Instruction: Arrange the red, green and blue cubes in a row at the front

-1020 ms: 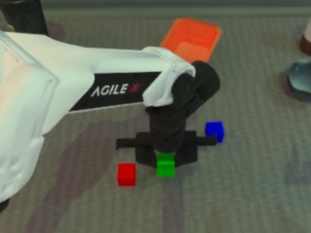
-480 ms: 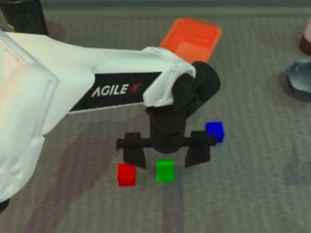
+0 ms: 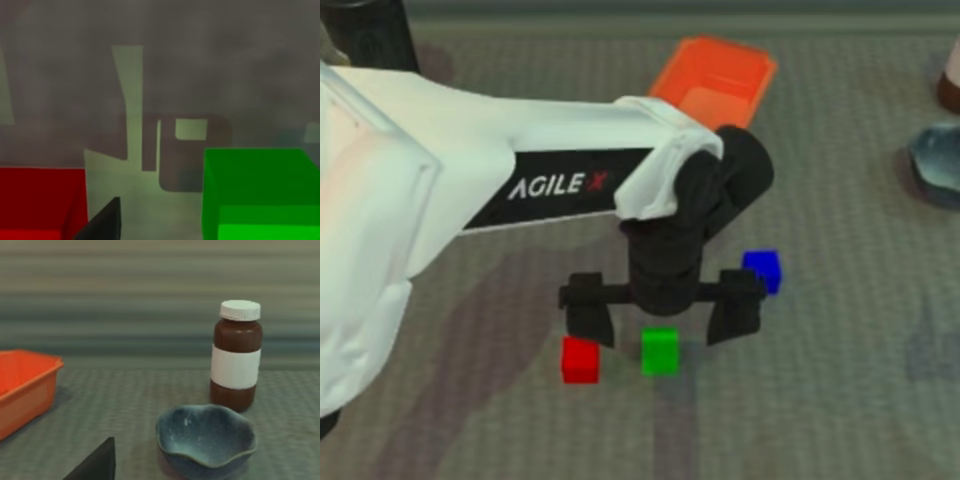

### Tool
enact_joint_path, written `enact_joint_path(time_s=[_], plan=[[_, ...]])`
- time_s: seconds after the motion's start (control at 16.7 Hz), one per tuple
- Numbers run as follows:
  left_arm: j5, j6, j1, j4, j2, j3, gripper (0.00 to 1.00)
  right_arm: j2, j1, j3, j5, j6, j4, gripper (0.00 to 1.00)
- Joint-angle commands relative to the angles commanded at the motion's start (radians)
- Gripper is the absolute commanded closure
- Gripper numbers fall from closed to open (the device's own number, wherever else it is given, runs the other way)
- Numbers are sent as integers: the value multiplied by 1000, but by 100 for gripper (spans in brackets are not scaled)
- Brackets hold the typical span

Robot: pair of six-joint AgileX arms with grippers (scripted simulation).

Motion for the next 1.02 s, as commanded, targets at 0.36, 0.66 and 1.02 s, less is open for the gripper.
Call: enact_joint_path(time_s=[0.36, 0.66, 1.02], plan=[[-1, -6, 11, -188, -49, 129, 0, 0, 0, 0, 0, 0, 0, 0], [-1, -5, 16, -242, -72, 170, 0, 0, 0, 0, 0, 0, 0, 0], [-6, 5, 64, -177, -171, 74, 0, 103, 35, 102, -4, 27, -70, 0]])
